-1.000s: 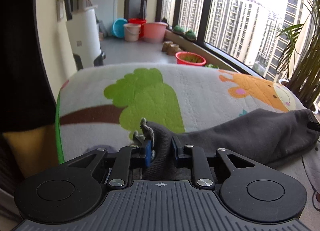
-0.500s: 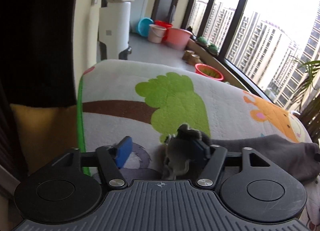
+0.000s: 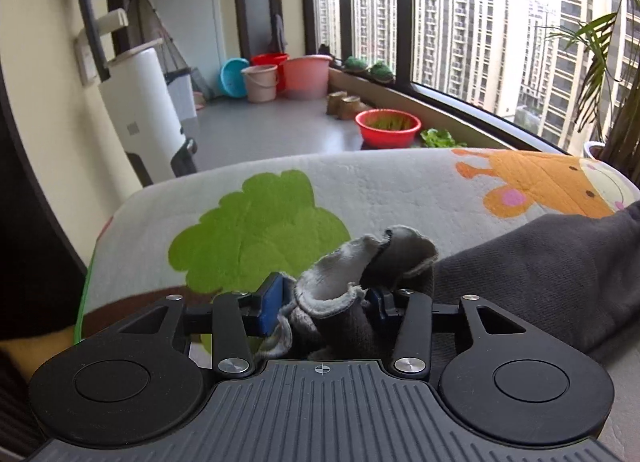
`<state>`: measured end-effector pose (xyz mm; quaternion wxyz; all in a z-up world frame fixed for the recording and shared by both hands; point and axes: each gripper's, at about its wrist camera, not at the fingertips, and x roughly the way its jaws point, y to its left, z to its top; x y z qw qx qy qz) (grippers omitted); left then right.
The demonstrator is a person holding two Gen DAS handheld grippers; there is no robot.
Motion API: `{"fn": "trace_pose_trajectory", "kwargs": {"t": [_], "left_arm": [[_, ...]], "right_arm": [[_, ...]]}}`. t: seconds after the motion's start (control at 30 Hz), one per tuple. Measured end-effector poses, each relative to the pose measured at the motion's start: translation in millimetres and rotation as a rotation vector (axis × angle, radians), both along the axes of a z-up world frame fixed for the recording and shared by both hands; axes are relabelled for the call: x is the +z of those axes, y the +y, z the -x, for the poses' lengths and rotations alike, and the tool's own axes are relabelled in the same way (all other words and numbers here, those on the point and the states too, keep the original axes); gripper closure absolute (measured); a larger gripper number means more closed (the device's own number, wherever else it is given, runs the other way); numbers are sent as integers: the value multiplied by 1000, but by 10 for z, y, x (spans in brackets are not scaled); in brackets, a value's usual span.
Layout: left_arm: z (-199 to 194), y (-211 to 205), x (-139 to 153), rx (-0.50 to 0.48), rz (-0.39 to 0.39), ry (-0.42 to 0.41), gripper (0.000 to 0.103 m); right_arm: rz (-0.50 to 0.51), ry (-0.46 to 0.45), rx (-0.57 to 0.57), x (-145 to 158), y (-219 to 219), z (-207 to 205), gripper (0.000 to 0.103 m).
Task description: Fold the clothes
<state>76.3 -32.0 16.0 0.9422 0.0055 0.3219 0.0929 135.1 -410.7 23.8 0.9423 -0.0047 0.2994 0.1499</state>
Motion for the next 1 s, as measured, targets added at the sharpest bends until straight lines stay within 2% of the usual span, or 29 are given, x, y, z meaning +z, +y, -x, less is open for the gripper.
{"fn": "trace_pose_trajectory", "kwargs": {"t": [0.07, 0.1, 0.17, 0.27, 0.4, 0.47, 0.5, 0.6, 0.7, 0.83, 0.93, 1.0], "left_arm": [[-48, 87, 11, 41, 11, -14, 52], [-1, 188, 23, 69, 45, -27, 47], [118, 370, 44, 138, 86, -47, 45], [428, 615, 125, 257, 98, -75, 47], [677, 479, 343, 185, 164, -129, 45], [645, 183, 435, 65, 172, -149, 34], [600, 35, 444, 6, 188, -149, 24], [409, -396, 389, -138, 247, -119, 22], [255, -700, 175, -193, 291, -74, 20], [208, -810, -171, -190, 378, -23, 12], [284, -893, -255, -221, 299, -65, 9], [283, -897, -267, -227, 300, -64, 7]], "right_arm": [[3, 2, -34, -28, -33, -124, 74], [-15, 19, -46, -65, -80, -149, 73], [-60, 50, -65, -141, -195, -127, 73], [-102, 55, -87, -243, -378, 32, 58], [-140, 60, -106, -208, -437, 96, 58], [-141, 53, -97, -174, -389, 100, 58], [-137, 50, -90, -163, -358, 100, 58], [-100, 65, -87, -208, -311, 91, 59], [-92, 80, -112, -240, -379, 136, 54], [-223, 107, -205, -135, -639, 364, 53], [-370, 134, -279, -121, -846, 546, 53], [-480, 165, -340, -191, -963, 626, 53]]}}
